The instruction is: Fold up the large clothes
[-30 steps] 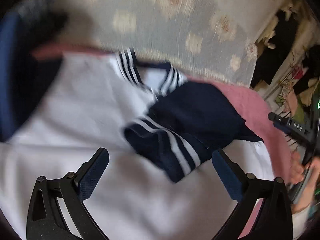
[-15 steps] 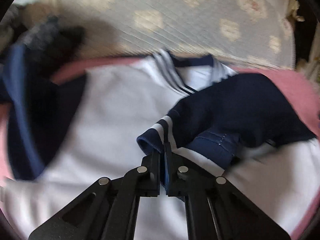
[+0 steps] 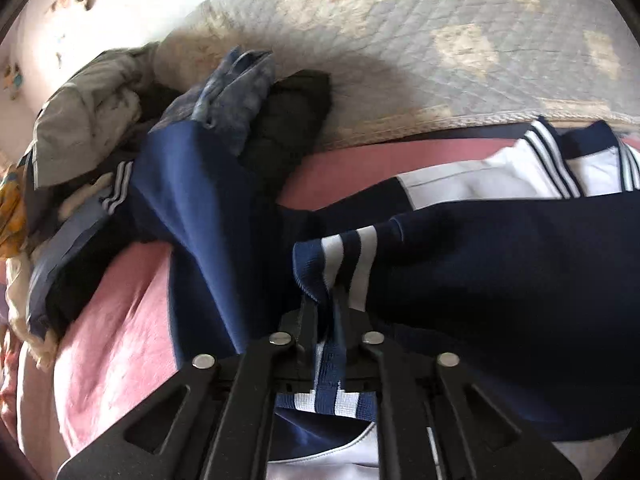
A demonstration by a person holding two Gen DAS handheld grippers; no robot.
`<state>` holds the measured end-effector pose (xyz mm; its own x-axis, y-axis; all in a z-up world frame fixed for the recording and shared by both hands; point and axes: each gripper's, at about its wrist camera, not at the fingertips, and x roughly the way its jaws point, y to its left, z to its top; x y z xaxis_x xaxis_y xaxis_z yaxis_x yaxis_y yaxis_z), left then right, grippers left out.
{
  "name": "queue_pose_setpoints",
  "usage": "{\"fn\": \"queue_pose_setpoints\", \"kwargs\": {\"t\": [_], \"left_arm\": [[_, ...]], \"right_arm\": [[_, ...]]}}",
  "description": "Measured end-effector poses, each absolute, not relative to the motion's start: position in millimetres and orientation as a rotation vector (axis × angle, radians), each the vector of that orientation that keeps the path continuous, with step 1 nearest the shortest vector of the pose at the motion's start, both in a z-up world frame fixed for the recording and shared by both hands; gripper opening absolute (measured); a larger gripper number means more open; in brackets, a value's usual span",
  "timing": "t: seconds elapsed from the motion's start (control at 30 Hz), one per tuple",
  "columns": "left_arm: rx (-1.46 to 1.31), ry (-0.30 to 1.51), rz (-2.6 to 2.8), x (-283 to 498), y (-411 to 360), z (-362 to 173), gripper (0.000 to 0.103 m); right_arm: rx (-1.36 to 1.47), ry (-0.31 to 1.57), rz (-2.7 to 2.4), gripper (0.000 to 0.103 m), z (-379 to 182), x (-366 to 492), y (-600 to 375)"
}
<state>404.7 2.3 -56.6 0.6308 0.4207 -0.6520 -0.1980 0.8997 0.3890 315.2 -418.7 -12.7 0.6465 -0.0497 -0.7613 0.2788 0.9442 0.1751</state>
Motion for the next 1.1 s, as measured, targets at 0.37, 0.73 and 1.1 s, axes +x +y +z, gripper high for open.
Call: {"fn": "queue_pose_setpoints", "kwargs": {"t": [0.37,0.73,1.1], "left_arm": [[0.243,0.618,0.138,331.7,39.1,10.7,0.079],[-0.063,0.495,0.221,310.3,173.2,28.7,0.094],[-0.446,0.706,0.039,399.2,262.4,-28.9,0.058]], "right_arm": [[0.214,0.79,-0.109,0.065,-15.6,321.9,-394.4],[0.132,0.682,-0.033,0.075,-2.1,306.2,-350.5],[0.114,0.709,-0.082,0.075,-21.9,315.9,-352.2]]}}
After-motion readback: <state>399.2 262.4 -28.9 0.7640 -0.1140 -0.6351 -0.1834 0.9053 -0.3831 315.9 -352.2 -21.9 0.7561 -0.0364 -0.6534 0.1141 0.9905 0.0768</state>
